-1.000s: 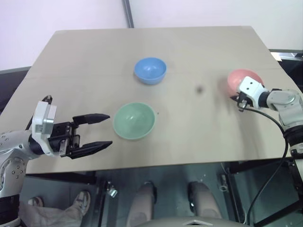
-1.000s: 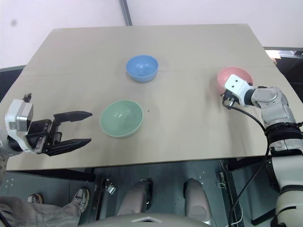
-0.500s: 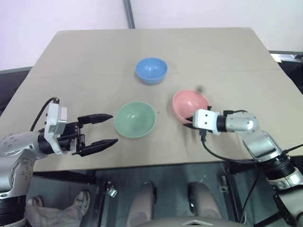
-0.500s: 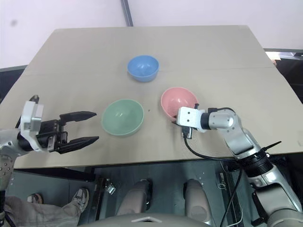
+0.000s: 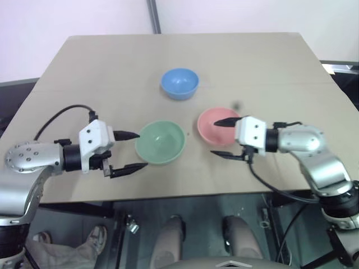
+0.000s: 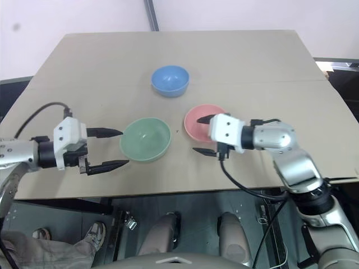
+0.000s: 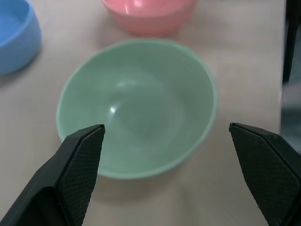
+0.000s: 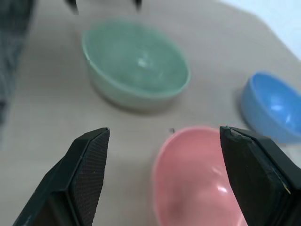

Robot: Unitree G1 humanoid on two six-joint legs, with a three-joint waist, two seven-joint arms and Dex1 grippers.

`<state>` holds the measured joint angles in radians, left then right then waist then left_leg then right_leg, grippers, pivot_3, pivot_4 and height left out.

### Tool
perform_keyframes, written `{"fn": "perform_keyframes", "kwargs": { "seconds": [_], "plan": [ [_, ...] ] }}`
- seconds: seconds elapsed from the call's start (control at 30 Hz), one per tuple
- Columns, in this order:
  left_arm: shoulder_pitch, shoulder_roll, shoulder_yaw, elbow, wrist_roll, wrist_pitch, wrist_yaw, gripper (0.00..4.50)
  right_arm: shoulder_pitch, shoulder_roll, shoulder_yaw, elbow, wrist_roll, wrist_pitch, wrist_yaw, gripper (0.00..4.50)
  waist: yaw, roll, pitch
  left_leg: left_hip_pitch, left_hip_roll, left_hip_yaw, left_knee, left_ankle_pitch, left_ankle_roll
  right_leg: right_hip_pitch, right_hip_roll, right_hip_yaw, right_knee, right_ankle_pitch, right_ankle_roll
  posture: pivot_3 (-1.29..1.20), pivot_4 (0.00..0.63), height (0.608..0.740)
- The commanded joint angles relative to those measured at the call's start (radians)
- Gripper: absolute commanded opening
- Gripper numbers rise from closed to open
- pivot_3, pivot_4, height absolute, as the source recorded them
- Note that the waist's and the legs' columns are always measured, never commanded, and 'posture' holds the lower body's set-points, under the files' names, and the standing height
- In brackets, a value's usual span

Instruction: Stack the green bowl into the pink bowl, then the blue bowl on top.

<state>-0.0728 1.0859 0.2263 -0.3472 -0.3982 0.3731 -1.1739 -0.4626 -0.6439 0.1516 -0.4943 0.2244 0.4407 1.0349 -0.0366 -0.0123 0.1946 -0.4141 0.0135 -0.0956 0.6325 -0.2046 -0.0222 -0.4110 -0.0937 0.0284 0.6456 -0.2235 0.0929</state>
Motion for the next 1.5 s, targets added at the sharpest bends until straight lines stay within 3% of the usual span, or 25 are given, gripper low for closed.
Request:
{"fn": "perform_keyframes", "kwargs": {
  "seconds": [0.03, 0.23, 0.27, 0.37, 0.6, 0.77, 1.1, 1.3, 1.5],
  "plan": [
    [-0.057, 0.054, -0.078, -0.043, 0.099, -0.084, -0.018, 4.5, 0.052, -0.051, -0.072, -0.115, 0.113, 0.093, 0.015, 4.05, 0.001, 0.0, 0.0, 0.0, 0.0, 0.0, 0.0, 0.0, 0.0, 0.0, 0.0, 0.0, 0.0, 0.0, 0.0, 0.0, 0.15, 0.74],
    [-0.138, 0.103, -0.221, -0.006, 0.248, -0.199, -0.061, 4.5, 0.116, -0.094, -0.093, -0.163, 0.13, 0.127, -0.049, 4.05, -0.006, 0.0, 0.0, 0.0, 0.0, 0.002, 0.0, 0.0, 0.0, -0.001, 0.0, 0.001, 0.0, -0.002, -0.003, 0.0, 0.15, 0.74],
    [-0.146, 0.102, -0.231, -0.001, 0.254, -0.205, -0.067, 4.24, 0.121, -0.096, -0.095, -0.169, 0.132, 0.132, -0.061, 4.07, -0.006, 0.0, 0.0, 0.0, 0.001, 0.002, 0.0, 0.0, 0.0, -0.001, 0.0, 0.001, 0.0, -0.002, -0.003, 0.0, 0.15, 0.74],
    [-0.157, 0.101, -0.249, 0.016, 0.272, -0.239, -0.081, 3.37, 0.138, -0.107, -0.101, -0.182, 0.136, 0.138, -0.085, 4.08, -0.003, 0.0, 0.0, -0.001, 0.002, 0.002, 0.0, 0.0, 0.0, -0.001, 0.001, 0.001, 0.0, -0.002, 0.0, 0.0, 0.15, 0.74],
    [-0.183, 0.087, -0.277, 0.052, 0.304, -0.3, -0.089, 0.14, 0.163, -0.126, -0.115, -0.189, 0.135, 0.141, -0.125, 4.08, -0.002, 0.0, 0.0, -0.001, 0.002, 0.002, 0.0, 0.0, 0.0, -0.001, 0.001, 0.001, 0.0, -0.002, 0.001, 0.0, 0.15, 0.74],
    [-0.219, 0.068, -0.263, 0.051, 0.264, -0.29, -0.109, 0.04, 0.175, -0.135, -0.117, -0.187, 0.137, 0.133, -0.143, 4.08, -0.002, 0.0, 0.0, -0.001, 0.002, 0.002, 0.0, 0.0, 0.0, -0.001, 0.001, 0.001, -0.001, -0.001, 0.002, 0.0, 0.15, 0.74],
    [-0.564, 0.014, -0.325, 0.135, 0.22, -0.195, -0.21, 0.04, 0.178, -0.142, -0.117, -0.172, 0.13, 0.12, -0.16, 4.08, -0.002, -0.001, 0.0, -0.001, 0.002, 0.001, 0.001, 0.0, 0.0, 0.0, 0.001, 0.001, 0.0, -0.001, 0.003, 0.0, 0.15, 0.74],
    [-0.792, -0.096, -0.418, 0.238, 0.23, -0.184, -0.287, 0.04, 0.186, -0.15, -0.125, -0.179, 0.122, 0.139, -0.185, 4.08, 0.001, -0.001, 0.0, -0.002, 0.002, 0.001, 0.002, 0.0, 0.0, 0.0, 0.002, 0.0, 0.0, -0.001, 0.003, 0.0, 0.15, 0.74],
    [-0.92, -0.253, -0.533, 0.432, 0.297, -0.384, -0.364, 0.04, 0.284, -0.186, -0.219, -0.232, 0.128, 0.161, -0.217, 4.08, 0.004, -0.001, 0.0, -0.002, 0.001, 0.001, 0.002, 0.0, 0.0, 0.0, 0.002, 0.0, 0.0, 0.0, 0.002, 0.0, 0.15, 0.74]
  ]
}}
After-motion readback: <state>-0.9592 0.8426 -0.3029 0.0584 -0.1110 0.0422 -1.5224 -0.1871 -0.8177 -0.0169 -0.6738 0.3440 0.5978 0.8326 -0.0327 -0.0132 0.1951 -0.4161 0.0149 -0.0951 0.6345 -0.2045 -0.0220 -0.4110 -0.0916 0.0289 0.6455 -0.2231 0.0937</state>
